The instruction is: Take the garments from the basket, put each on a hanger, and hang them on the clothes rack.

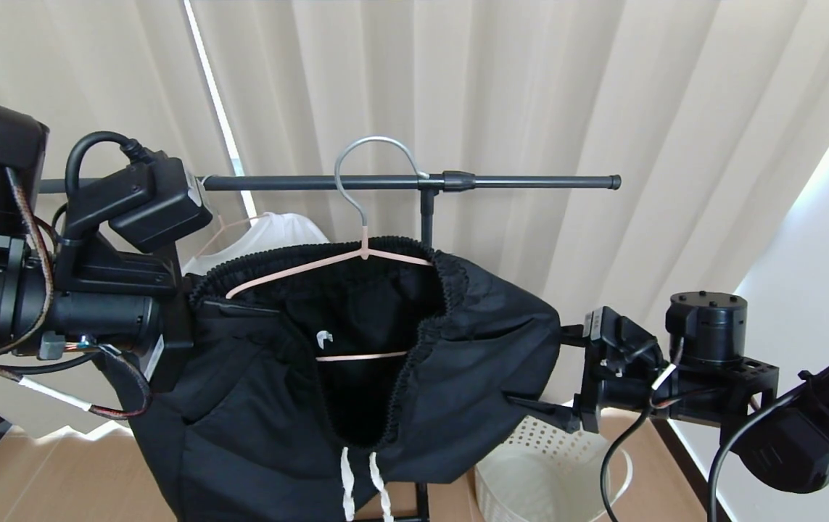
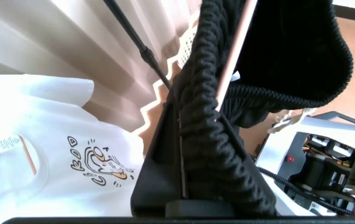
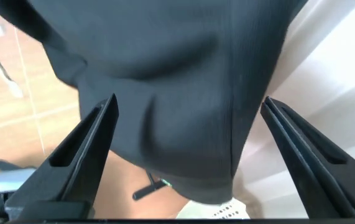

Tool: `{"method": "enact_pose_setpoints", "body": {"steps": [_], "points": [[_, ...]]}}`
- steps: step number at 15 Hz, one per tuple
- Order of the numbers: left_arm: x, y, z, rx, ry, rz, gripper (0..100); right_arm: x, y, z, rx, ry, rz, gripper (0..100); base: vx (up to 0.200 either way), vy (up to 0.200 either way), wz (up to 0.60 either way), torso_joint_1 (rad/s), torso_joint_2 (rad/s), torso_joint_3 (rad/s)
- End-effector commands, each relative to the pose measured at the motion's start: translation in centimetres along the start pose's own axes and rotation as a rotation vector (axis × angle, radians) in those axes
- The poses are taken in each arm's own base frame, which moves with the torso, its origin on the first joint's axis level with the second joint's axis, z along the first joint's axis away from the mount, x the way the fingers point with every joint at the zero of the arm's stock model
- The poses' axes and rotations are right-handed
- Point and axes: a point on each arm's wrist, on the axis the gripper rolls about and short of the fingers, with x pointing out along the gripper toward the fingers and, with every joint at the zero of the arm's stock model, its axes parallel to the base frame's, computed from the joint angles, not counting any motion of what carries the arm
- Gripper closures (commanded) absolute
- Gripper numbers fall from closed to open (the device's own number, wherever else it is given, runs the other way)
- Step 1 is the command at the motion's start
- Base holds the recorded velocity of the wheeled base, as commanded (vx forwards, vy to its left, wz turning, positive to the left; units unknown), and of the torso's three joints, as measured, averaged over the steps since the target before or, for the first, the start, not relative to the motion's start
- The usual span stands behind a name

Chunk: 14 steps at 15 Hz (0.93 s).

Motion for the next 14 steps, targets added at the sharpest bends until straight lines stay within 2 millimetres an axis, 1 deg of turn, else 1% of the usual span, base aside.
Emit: {"method": "enact_pose_setpoints", "body": {"steps": [1,2,3,7,12,14], "points": [[-0.3,-0.1,0.1,0.005,-0.007,0.005,100,0.6,-0.2,-0.8,0.014,0.023,-0.011,0,0.000,0.000,0.00,0.000,0.00,0.000],[-0.4,-0.2,0.1,0.005,-0.008,0.006,100,0.7,-0.3,-0.7,0.013,0.025,-0.017,0,0.000,0.000,0.00,0.000,0.00,0.000],[-0.4,-0.2,0.1,0.005,-0.007,0.005,100,0.7,-0.3,-0.7,0.012,0.024,-0.018,100,0.000,0.000,0.00,0.000,0.00,0.000],[-0.7,-0.3,0.0,0.004,-0.010,0.011,100,0.8,-0.5,-0.5,0.007,0.015,-0.022,100,0.000,0.000,0.00,0.000,0.00,0.000],[-2.0,-0.6,-0.9,-0.014,-0.001,0.043,100,0.4,-1.8,-0.4,0.032,0.010,-0.068,100,0.000,0.000,0.00,0.000,0.00,0.000],[-2.4,-0.8,-1.2,-0.018,0.000,0.053,100,0.7,-2.2,-0.7,0.050,0.015,-0.084,100,0.000,0.000,0.00,0.000,0.00,0.000]]}}
